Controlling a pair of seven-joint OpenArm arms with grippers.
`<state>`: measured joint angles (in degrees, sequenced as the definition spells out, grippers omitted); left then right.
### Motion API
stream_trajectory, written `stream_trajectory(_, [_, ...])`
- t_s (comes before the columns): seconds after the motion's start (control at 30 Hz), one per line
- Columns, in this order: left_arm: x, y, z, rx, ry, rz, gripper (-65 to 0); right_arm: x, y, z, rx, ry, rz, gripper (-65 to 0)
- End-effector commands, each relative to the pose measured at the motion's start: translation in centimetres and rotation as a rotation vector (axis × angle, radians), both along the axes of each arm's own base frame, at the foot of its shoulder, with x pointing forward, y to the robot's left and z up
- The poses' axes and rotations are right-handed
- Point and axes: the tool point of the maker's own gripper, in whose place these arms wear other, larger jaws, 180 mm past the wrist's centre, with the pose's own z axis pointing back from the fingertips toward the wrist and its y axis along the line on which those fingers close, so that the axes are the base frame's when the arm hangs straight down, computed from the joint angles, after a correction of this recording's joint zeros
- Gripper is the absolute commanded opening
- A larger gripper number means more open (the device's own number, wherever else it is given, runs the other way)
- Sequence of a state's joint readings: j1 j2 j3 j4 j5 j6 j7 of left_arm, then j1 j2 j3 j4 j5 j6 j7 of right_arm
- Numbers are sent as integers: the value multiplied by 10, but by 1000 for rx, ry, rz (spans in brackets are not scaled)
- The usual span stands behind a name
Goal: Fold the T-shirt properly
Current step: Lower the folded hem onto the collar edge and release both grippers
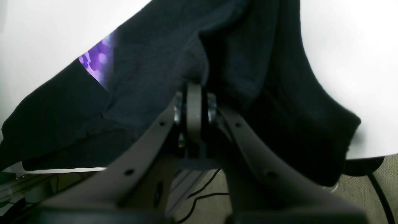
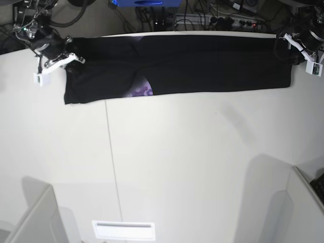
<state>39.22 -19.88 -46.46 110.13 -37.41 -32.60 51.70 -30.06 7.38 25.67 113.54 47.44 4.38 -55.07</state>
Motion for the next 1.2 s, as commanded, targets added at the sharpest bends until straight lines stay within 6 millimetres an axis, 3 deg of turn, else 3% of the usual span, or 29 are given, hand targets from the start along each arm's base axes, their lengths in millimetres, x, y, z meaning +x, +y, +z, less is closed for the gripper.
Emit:
stream_trajectory(0.0, [3,2,7,11,-21,-8,-650,4,-4,7,-15,-32,4,-650])
stream_trajectory(0.17, [3,3,8,14,-24,-5,-650,3,-4,7,-15,-29,4,-650])
stream_trajectory(0.27, [4,4,9,16,-29,-1,-474,2,-4,6,-15,-26,4,-630])
stream_trajectory(0.37, [5,5,10,17,-34,0,-326,-1,-4,5,-14,-20,2,-461])
stream_trajectory(0.43, [6,5,10,17,-38,1,-265,-2,-7,5,-19,-19,-6,-387])
stream_trajectory(0.53, [10,5,12,15,-51,1,-227,-4,-25,9,-39,-26,-62,-371])
stream_trajectory(0.77, [15,17,25,26,-117,64,-247,-11,-57,17,-96,-45,-126,-372])
stream_trajectory(0.8, [16,18,27,25,-130,80,-285,-9,-53,19,-96,-65,-93,-374])
stream_trajectory(0.87, [22,18,28,18,-151,88,-472,-3,-37,27,-70,-136,14,-417])
stream_trajectory(0.9, [26,12,25,6,-152,78,-599,-1,-28,31,-56,-168,67,-479])
stream_trajectory(0.93, [28,6,21,-10,-151,70,-650,1,-23,34,-51,-190,105,-546])
stream_trajectory(0.97, [30,0,18,-24,-147,60,-650,6,-16,35,-44,-205,132,-647])
stream_trajectory(1.07, [34,-13,7,-49,-129,32,-650,12,-6,33,-17,-203,145,-650])
stream_trajectory(1.17, [28,-13,-18,-9,-46,27,-650,15,7,29,16,-188,156,-650])
